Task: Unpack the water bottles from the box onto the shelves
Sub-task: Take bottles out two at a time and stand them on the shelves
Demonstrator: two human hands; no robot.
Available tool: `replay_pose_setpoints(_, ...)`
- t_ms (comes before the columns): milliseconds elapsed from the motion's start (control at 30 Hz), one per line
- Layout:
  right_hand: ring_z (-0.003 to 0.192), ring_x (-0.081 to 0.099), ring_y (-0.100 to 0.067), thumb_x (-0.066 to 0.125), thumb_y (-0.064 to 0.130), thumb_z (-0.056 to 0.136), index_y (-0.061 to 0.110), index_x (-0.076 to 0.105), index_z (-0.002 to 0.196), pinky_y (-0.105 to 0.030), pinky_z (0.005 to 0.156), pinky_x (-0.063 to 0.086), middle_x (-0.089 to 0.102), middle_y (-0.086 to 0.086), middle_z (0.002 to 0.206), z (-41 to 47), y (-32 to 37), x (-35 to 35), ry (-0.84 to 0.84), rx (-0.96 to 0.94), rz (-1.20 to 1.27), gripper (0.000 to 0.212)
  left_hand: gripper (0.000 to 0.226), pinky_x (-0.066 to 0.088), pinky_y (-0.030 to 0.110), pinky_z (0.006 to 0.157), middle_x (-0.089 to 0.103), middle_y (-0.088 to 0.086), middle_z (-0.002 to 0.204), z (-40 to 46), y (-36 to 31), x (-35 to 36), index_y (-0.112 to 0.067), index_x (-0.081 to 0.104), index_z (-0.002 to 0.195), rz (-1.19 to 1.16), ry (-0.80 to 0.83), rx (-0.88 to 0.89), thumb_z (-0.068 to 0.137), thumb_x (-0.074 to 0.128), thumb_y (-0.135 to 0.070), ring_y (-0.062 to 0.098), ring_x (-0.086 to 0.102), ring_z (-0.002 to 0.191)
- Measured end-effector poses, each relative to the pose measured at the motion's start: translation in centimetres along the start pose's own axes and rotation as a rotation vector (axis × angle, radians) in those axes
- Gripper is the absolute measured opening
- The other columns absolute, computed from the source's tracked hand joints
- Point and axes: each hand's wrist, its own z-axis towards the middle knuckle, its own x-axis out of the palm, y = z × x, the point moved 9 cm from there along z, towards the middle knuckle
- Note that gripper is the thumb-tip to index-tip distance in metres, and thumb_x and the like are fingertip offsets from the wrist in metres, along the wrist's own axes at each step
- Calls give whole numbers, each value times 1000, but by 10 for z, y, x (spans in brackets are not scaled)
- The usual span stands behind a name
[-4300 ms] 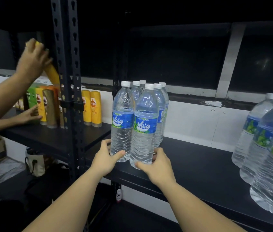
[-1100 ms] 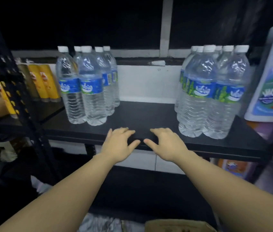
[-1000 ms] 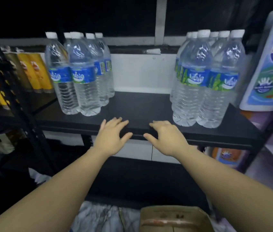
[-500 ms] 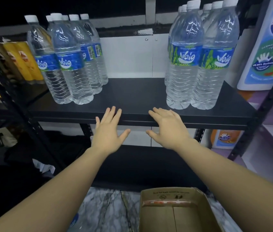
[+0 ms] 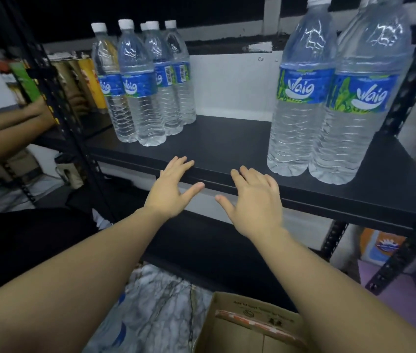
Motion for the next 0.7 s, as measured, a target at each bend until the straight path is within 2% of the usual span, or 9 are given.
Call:
replay_pose_setpoints(100,152,40,-27,49,75,95,18,50,155,-47,127,23,48,-5,161,-1,1,0,5,-1,22,82,77,6,57,132,20,-8,175,1,-5,-3,-33,36,162,36,78,-25,95,64,-61,8,1,162)
replay_pose_setpoints(233,153,37,-26,48,77,94,17,48,156,-46,127,21,46,-6,163,-4,-1,-2,14,-9,21,86,92,-3,55,130,1,-5,177,-20,-8,-8,-37,14,168,157,176,-43,94,60,-68,14,-7,163)
replay_pose_setpoints(333,155,34,-29,50,74,95,15,45,157,-50,128,20,43,-8,165,-5,-4,-3,-8,-26,17,86,91,-2,55,131,3,-4,177,-63,1,-24,-40,8,168,194,149,-82,97,61,-62,14,-3,163)
replay_pose_setpoints(400,159,25,-30,46,75,97,15,39,161,-56,129,11,35,-9,169,-7,3,-3,4,-34,25,88,89,0,55,131,7,-4,177,-105,25,-37,-39,9,168,224,169,-170,98,61,-61,14,0,163)
replay_pose_setpoints(467,163,10,-27,44,74,98,18,29,166,-58,128,-1,22,-7,174,-21,28,7,72,-58,101,89,88,1,54,132,11,-4,176,-153,56,-48,-37,13,168,252,213,-278,98,60,-63,15,3,163)
replay_pose_setpoints(500,164,6,-25,44,74,98,19,26,166,-58,128,-3,18,-5,175,-31,48,15,112,-94,153,90,88,2,54,131,14,-3,176,-174,73,-53,-35,16,168,258,226,-330,97,59,-64,16,5,163)
replay_pose_setpoints(633,164,4,-18,43,74,99,24,25,167,-56,130,0,17,2,176,-92,144,74,369,-271,278,87,87,11,56,130,28,-2,173,-252,130,-73,-30,30,166,262,264,-486,94,60,-69,19,19,161)
replay_pose_setpoints(700,163,7,-18,46,72,99,27,26,167,-54,131,3,19,3,175,-124,187,113,498,-320,321,84,86,21,53,129,38,-2,168,-289,164,-81,-28,35,163,260,274,-532,93,62,-69,21,30,157)
